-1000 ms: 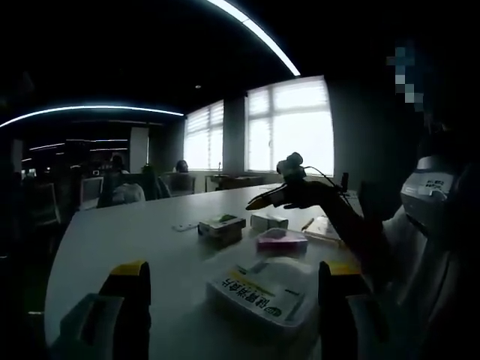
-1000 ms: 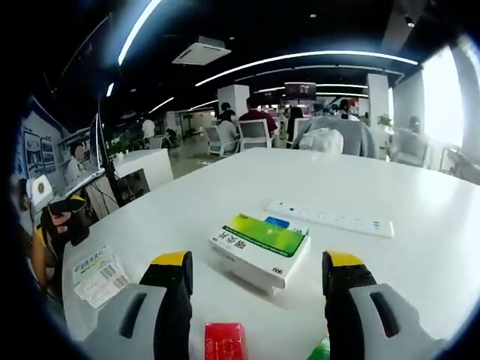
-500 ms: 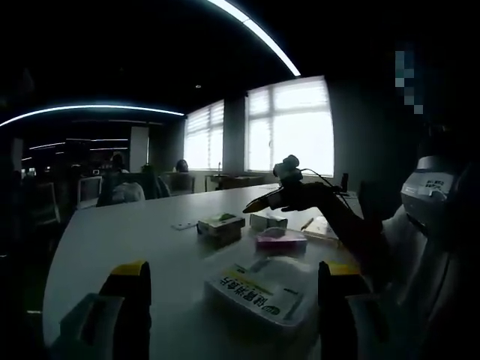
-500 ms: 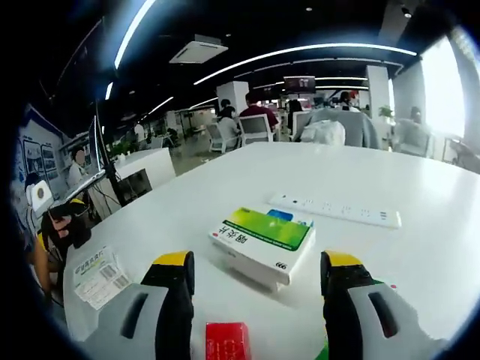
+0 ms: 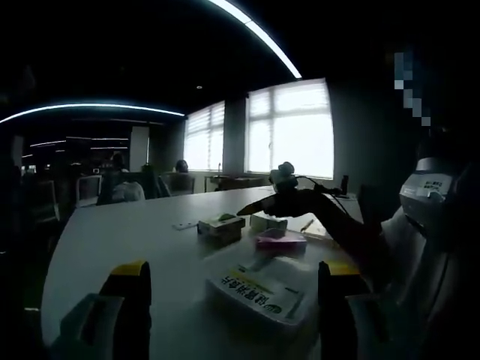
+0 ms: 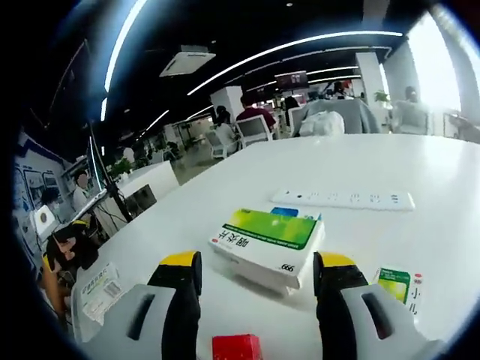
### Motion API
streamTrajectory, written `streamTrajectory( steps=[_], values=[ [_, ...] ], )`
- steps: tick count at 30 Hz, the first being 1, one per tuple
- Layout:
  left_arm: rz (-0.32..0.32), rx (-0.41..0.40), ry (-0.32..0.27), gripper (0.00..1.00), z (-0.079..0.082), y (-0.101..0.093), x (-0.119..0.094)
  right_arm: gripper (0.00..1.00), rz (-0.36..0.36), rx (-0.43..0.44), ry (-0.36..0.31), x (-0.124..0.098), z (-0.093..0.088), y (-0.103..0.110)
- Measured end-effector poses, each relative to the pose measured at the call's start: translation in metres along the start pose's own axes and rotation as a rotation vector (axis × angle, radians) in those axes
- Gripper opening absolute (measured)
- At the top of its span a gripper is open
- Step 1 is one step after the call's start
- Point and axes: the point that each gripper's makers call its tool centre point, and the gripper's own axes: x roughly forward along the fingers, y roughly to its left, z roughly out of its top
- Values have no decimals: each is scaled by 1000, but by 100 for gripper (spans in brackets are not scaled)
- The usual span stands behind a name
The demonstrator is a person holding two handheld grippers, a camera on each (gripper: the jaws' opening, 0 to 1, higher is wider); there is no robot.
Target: Arrange the small medicine boxes into an aligned row inside the storage area until every box is upright, visible, and separated from the surrounding clutter.
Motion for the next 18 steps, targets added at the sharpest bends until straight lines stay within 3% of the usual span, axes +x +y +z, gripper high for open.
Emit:
streamTrajectory(
  steps=[10,14,18],
  values=[
    [2,-1,3,92,-2,2,0,54,-53,94,0,10,-8,-19],
    [3,-1,-8,92,1,2,0,48,-39,131,-13,14,-7,-17],
    [6,7,8,92,-3,1,-1,48,-41,154,-9,19,-8,-16]
  ],
)
